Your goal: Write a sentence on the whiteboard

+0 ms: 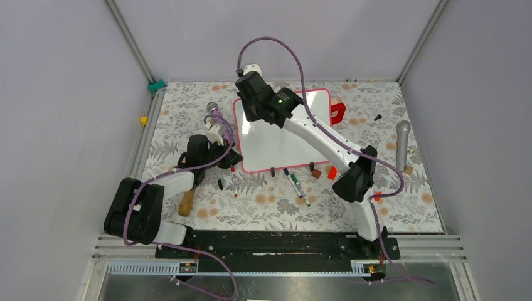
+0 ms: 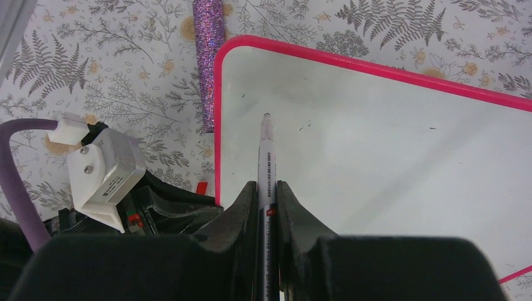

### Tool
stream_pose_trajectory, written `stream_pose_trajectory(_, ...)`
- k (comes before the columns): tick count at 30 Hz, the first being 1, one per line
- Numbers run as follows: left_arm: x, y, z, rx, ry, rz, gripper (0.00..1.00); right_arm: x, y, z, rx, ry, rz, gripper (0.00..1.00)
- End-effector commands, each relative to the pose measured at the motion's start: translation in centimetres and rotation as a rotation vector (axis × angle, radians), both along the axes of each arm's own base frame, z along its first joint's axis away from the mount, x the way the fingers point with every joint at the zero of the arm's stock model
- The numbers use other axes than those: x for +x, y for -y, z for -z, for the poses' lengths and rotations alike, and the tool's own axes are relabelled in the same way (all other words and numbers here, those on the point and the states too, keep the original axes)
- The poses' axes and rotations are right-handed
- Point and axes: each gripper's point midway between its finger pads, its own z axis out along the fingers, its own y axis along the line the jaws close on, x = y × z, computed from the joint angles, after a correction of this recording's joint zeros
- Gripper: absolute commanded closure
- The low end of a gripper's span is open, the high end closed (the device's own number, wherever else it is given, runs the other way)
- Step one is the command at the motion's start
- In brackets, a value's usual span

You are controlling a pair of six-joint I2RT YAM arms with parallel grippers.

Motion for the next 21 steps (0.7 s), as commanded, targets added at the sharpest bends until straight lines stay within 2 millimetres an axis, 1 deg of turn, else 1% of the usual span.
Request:
stream_pose_trajectory(1, 0.9, 0.8, -2.2, -0.033, 0.072, 0.037, 0.92, 0.3, -0.1, -1.9, 0.004, 0.055, 0.01, 1.0)
stream_pose_trajectory(6, 0.8, 0.8, -2.1, -0.034, 0.069, 0.037, 0.92, 0.7, -0.2, -1.9, 0.004, 0.071, 0.023, 1.0)
stream_pose_trajectory(14, 0.8, 0.9, -2.2, -0.036, 0.071, 0.039, 0.92, 1.4, -1.0, -1.5, 0.011, 0.089, 0.021, 1.0)
stream_pose_trajectory(21, 0.8, 0.9, -2.2, -0.037, 0.07, 0.041, 0.92, 1.9, -1.4, -1.8, 0.023, 0.112, 0.019, 1.0)
